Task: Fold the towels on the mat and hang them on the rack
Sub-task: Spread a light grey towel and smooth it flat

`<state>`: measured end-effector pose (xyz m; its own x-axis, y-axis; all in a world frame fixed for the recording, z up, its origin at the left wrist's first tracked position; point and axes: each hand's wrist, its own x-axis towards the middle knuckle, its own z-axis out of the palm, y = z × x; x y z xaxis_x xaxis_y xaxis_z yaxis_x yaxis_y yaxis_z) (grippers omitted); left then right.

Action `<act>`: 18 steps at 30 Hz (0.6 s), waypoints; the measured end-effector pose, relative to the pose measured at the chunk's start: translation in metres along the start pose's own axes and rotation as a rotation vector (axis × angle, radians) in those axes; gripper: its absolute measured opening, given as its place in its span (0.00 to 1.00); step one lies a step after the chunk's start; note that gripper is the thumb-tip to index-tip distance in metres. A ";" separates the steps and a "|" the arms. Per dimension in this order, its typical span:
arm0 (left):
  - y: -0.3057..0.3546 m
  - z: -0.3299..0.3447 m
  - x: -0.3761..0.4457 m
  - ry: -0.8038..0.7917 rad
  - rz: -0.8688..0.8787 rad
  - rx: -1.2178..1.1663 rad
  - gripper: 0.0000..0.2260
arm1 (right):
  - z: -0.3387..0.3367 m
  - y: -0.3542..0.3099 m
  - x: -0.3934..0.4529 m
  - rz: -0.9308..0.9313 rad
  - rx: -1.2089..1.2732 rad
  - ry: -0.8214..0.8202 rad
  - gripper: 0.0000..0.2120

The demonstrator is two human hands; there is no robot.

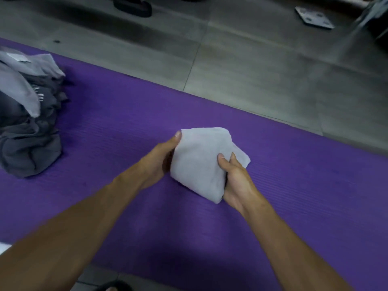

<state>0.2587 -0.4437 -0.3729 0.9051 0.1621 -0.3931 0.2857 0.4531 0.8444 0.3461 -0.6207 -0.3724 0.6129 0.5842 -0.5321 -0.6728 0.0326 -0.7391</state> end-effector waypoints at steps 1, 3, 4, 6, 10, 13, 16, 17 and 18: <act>-0.005 0.011 0.002 -0.026 0.008 0.030 0.25 | -0.006 0.000 -0.004 0.000 0.059 -0.021 0.20; -0.012 0.026 0.008 -0.007 0.011 0.163 0.21 | -0.013 -0.004 -0.011 -0.013 0.100 -0.040 0.20; -0.015 0.031 0.011 0.006 0.015 0.234 0.19 | -0.017 -0.009 -0.012 -0.024 0.111 -0.027 0.18; -0.019 0.039 0.018 0.003 0.056 0.391 0.18 | -0.023 -0.019 -0.011 -0.063 0.109 0.024 0.14; -0.025 0.045 0.024 -0.050 0.101 0.641 0.24 | -0.038 -0.041 0.010 -0.160 -0.253 0.344 0.14; -0.038 0.041 0.022 0.129 0.057 0.877 0.28 | -0.048 -0.048 0.028 -0.266 -0.427 0.423 0.09; -0.050 0.035 0.012 0.280 0.063 0.976 0.23 | -0.053 -0.053 0.041 -0.355 -0.510 0.411 0.08; -0.051 0.035 0.010 0.293 0.074 0.959 0.23 | -0.056 -0.053 0.045 -0.371 -0.537 0.413 0.08; -0.052 0.037 0.010 0.299 0.091 0.950 0.24 | -0.059 -0.052 0.050 -0.382 -0.570 0.430 0.07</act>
<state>0.2642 -0.4984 -0.4071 0.8571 0.4341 -0.2774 0.4703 -0.4396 0.7652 0.4358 -0.6410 -0.3851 0.9415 0.2497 -0.2265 -0.1407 -0.3195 -0.9371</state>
